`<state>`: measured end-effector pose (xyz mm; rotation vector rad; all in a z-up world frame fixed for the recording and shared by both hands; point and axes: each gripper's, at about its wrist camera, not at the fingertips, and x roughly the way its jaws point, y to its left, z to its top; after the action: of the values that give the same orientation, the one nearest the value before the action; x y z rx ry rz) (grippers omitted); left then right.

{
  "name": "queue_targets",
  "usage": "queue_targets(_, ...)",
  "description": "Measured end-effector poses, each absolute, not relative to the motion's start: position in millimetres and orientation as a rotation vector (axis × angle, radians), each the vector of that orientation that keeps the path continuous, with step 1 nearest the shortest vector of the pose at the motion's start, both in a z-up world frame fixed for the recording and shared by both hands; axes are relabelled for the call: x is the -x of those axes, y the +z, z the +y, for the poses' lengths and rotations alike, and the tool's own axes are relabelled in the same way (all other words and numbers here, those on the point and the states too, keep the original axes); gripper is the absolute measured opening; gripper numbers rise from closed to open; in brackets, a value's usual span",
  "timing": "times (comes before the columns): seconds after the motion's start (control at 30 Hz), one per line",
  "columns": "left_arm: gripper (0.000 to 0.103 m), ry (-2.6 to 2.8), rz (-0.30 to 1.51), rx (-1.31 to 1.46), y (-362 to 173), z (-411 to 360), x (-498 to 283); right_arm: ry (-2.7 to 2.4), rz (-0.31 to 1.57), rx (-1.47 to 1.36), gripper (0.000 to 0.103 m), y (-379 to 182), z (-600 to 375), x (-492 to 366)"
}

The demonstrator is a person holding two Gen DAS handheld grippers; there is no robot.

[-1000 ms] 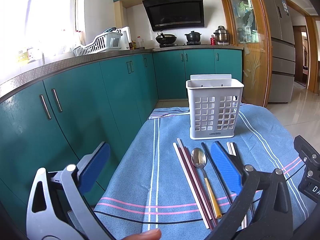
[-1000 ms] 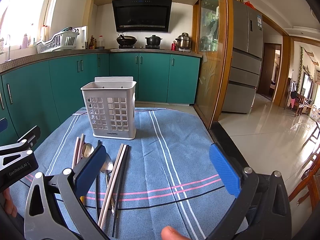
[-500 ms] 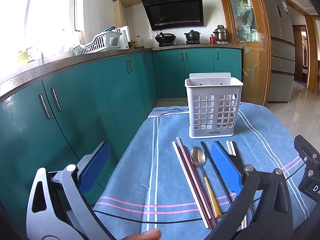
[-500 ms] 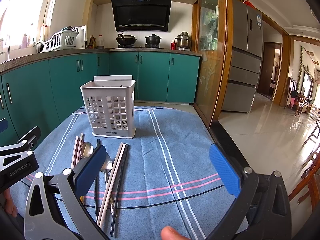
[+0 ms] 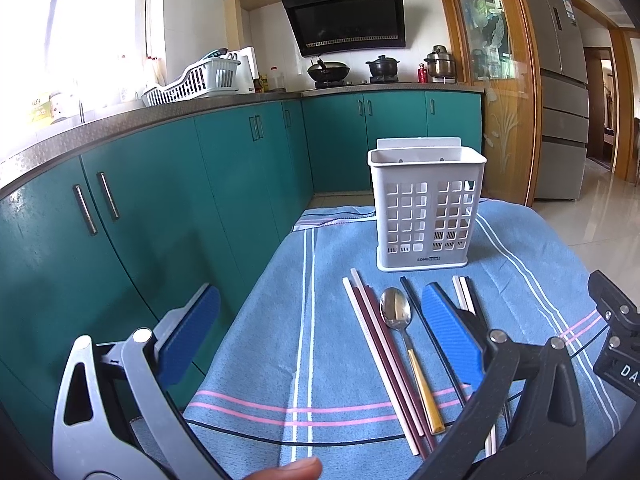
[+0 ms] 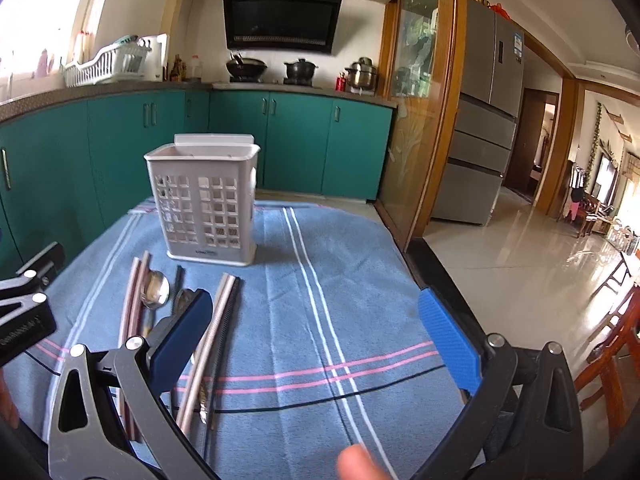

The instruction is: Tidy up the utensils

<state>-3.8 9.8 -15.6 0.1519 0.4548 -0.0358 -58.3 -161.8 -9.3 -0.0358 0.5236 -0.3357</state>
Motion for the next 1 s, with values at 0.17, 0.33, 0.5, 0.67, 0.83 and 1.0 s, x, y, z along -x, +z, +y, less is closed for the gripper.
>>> queue_targets(0.17, 0.100, -0.036, 0.480, -0.156, -22, 10, -2, -0.318, 0.628, 0.023, 0.100, -23, -173, 46)
queue_targets(0.33, 0.100, -0.051, 0.518, -0.171, -32, 12, -11, -0.292, 0.763, -0.049, 0.100, -45, -188, 34)
queue_targets(0.5, 0.100, -0.067, 0.550, -0.172, -43, 16, -19, -0.280, 0.868, -0.062, 0.078, -70, -192, 21)
queue_targets(0.67, 0.048, -0.073, 0.622, -0.140, -54, 30, -40, -0.272, 0.932, -0.087, 0.033, -79, -198, 9)
queue_targets(0.83, 0.034, -0.168, 0.726, -0.036, -67, 44, -69, -0.193, 0.969, -0.142, 0.022, -81, -202, -16)
queue_targets(1.0, 0.061, -0.145, 0.769, -0.062, -73, 40, -88, -0.074, 1.001, -0.163, 0.022, -85, -186, -53)
